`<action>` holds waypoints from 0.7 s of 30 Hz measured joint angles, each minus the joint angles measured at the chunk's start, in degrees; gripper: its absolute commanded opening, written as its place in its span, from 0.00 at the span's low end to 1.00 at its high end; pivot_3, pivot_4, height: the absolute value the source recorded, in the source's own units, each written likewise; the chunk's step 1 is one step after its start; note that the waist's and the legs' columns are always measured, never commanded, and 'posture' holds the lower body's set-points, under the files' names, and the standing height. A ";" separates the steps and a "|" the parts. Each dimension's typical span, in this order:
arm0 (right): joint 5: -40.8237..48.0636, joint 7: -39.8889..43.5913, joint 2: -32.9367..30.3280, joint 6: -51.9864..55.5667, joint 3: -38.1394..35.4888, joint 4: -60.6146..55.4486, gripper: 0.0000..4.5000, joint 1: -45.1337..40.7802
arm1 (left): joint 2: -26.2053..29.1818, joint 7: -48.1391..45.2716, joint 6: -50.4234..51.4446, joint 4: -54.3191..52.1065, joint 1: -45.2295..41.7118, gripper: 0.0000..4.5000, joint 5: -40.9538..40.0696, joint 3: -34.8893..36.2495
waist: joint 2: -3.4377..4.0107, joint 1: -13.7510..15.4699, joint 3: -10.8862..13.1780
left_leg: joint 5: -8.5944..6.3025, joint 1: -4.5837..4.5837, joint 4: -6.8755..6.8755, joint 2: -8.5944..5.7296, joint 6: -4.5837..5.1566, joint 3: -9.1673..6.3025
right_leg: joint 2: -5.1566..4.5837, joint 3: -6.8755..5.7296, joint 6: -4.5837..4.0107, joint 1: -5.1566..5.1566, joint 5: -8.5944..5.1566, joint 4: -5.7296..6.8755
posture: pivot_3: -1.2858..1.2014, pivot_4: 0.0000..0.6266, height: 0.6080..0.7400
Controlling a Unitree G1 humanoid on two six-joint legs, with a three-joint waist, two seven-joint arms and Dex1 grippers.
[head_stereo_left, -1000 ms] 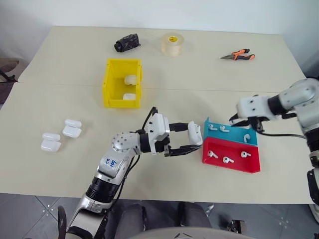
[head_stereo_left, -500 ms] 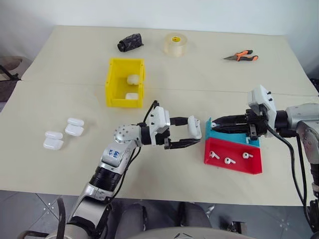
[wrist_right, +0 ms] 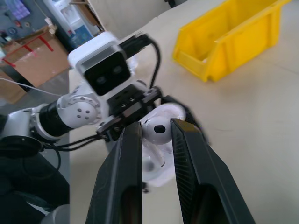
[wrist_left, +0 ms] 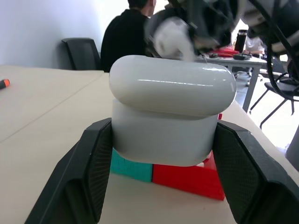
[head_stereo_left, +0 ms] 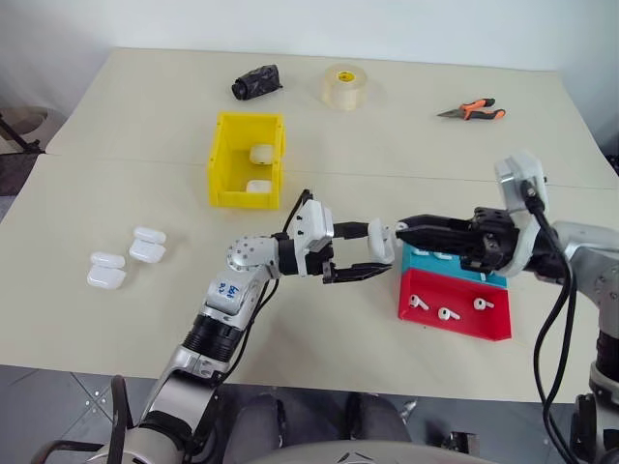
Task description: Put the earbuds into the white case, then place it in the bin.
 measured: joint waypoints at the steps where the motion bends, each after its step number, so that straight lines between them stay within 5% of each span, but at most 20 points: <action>1: 0.66 -0.80 0.38 -0.02 -0.07 -0.11 0.12 0.22 | -0.27 0.08 0.54 0.00 -0.10 0.63 -0.20 0.29 | 0.00 -0.05 0.00 | 0.00 0.00 0.00 0.00 0.00 0.00 | 0.00 0.00 0.00 0.00 0.00 0.00 | 0.52 0.24 1.00; 21: 6.14 -8.15 3.16 -7.59 -1.50 -3.65 0.12 7.07 | -1.46 -0.13 8.43 -1.78 0.39 0.63 -5.35 1.79 | 0.00 -0.05 0.00 | 0.00 0.01 -0.02 0.00 0.00 0.00 | 0.00 0.01 0.00 0.00 0.00 -0.01 | 0.52 0.24 1.00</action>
